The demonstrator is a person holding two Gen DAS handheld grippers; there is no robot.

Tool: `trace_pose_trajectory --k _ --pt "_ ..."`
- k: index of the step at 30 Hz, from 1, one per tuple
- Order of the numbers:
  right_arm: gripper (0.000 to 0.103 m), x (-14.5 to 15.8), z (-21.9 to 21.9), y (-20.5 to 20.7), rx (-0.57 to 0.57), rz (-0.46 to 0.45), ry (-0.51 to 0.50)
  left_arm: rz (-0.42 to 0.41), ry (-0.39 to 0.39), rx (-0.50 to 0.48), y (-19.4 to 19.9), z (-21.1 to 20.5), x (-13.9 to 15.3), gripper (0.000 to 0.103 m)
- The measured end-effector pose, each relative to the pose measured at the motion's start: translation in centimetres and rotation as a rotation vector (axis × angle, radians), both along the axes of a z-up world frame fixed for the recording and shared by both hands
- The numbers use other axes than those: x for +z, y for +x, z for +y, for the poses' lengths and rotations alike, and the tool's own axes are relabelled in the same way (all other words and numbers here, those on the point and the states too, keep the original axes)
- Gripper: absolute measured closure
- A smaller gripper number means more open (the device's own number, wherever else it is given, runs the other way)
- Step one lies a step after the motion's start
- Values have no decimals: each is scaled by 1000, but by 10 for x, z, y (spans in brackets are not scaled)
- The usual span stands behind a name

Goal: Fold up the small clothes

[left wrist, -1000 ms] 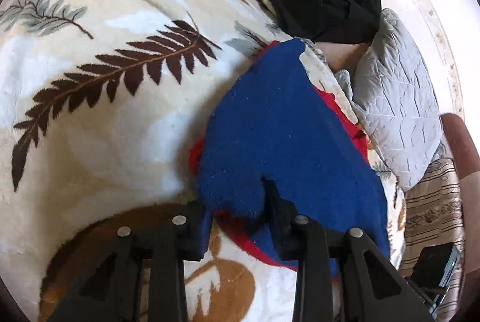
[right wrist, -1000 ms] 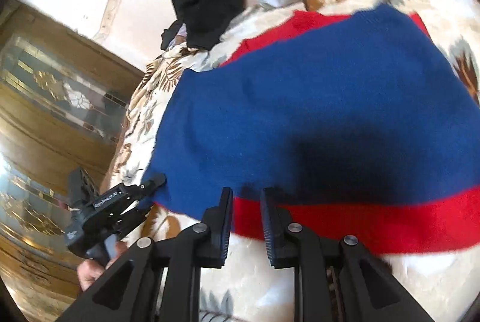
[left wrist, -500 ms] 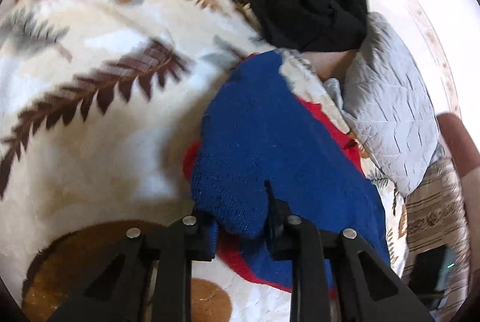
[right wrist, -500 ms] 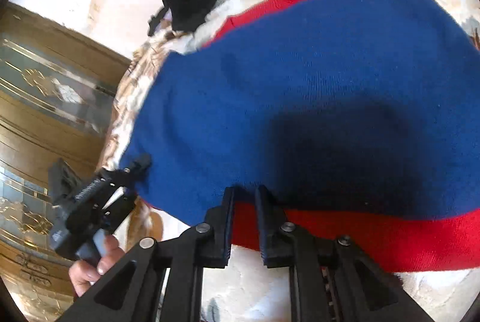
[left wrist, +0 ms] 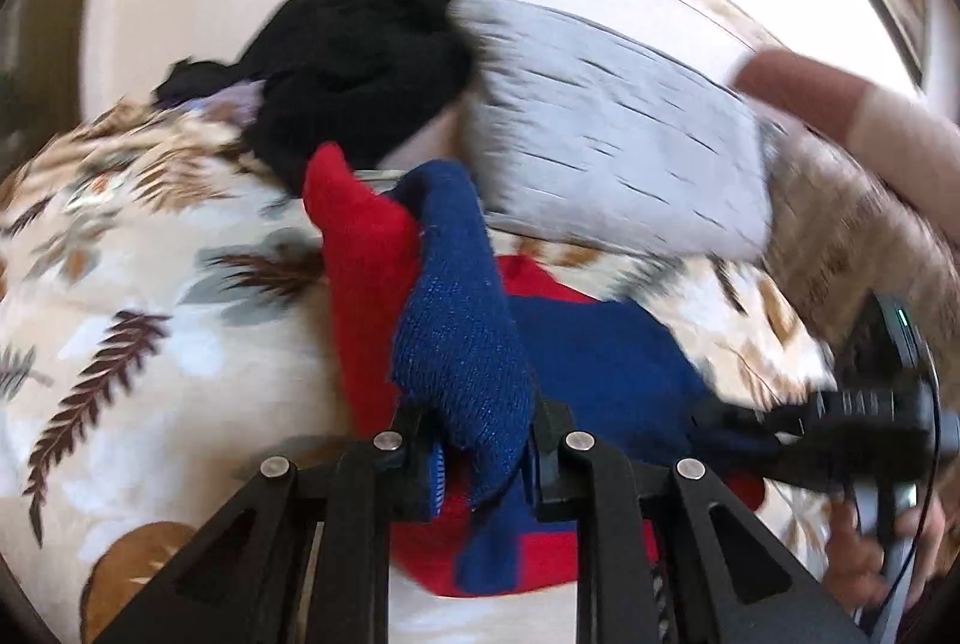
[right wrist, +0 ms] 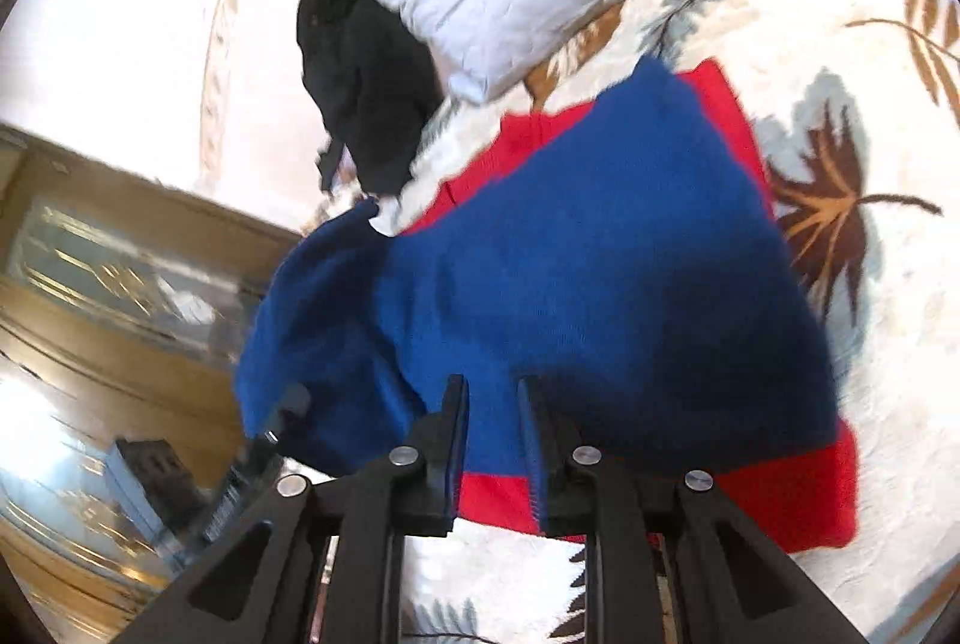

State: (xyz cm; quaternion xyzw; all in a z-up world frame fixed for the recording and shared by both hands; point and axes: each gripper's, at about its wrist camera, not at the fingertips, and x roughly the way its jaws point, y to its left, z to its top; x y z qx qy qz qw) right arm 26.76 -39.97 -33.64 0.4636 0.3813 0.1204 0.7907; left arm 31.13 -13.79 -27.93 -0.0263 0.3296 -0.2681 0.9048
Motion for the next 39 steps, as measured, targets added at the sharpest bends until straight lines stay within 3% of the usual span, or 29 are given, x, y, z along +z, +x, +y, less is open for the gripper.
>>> trace_pose_trajectory --k 1,2,3,5,8,11,16,23,25,26,27,28,31,35,39 --pt "77 0 -3 0 -3 -7 23 0 9 -23 -3 -8 -2 83" --pt "68 0 -7 0 -4 -21 65 1 16 -37 -6 -13 -4 83" --pt "38 -1 -11 1 -1 -27 103 9 28 -56 -9 -21 -8 83" --pt "12 -3 -19 7 -5 -19 166 16 50 -79 -13 -31 -14 84" --pt "12 -5 -24 29 23 -34 271 7 88 -103 -21 -42 -21 84" --pt "12 -8 -25 59 47 18 256 -14 120 -120 -29 -45 -22 84" --pt "12 -27 -11 106 120 93 343 -43 167 -140 -34 -45 -24 84" --pt "12 0 6 161 149 90 146 -74 223 -191 -42 -48 -25 84" --pt "16 5 7 167 135 83 71 -70 218 -195 -41 -49 -25 84" --pt "36 11 10 173 149 73 -2 -66 215 -194 -39 -49 -24 84" --pt "77 15 13 174 184 61 -62 -61 209 -196 -38 -50 -22 84" --pt "83 21 18 176 225 50 -136 -56 202 -201 -38 -52 -20 84" --pt "84 30 13 164 218 25 -241 -72 210 -233 -44 -62 -13 84" --pt "84 48 -12 149 193 -48 -270 -66 187 -272 -51 -82 -6 84" --pt "84 51 -38 137 175 -50 -308 -40 196 -319 -52 -117 -13 84"
